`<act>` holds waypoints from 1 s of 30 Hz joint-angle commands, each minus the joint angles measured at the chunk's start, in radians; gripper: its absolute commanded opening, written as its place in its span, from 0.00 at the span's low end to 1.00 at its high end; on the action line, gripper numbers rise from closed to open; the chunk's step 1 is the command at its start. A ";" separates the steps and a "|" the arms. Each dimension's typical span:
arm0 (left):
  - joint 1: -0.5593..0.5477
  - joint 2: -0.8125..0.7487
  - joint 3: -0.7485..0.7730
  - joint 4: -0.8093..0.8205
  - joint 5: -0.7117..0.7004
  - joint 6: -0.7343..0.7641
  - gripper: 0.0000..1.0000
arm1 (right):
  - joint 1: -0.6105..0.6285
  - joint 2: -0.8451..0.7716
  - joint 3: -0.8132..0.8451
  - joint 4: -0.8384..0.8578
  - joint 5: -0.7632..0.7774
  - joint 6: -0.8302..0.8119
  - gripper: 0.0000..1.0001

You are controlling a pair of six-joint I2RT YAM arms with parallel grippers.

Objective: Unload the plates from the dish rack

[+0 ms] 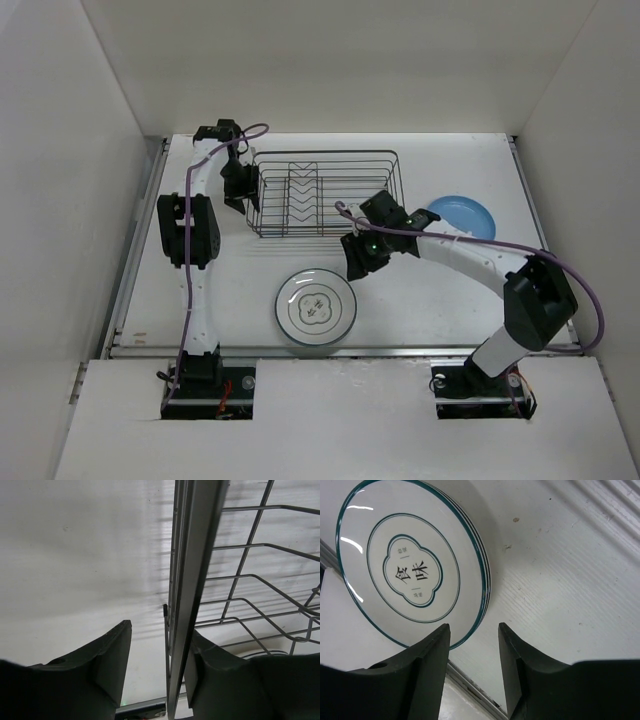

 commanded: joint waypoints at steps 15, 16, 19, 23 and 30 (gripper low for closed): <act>-0.011 -0.290 0.129 0.098 -0.246 -0.062 0.74 | -0.069 -0.809 0.003 -0.140 1.888 0.480 1.00; -0.011 -0.324 0.118 0.109 -0.289 -0.074 0.77 | -0.069 -0.907 -0.007 -0.149 1.924 0.480 1.00; -0.011 -0.385 0.091 0.133 -0.436 -0.099 0.86 | -0.069 -1.091 0.018 -0.209 1.960 0.480 1.00; -0.011 -0.448 0.043 0.153 -0.547 -0.090 0.95 | -0.069 -1.269 0.082 -0.295 1.805 0.462 1.00; -0.011 -0.526 -0.055 0.187 -0.555 -0.071 0.99 | -0.069 -1.293 0.105 -0.398 1.584 0.370 1.00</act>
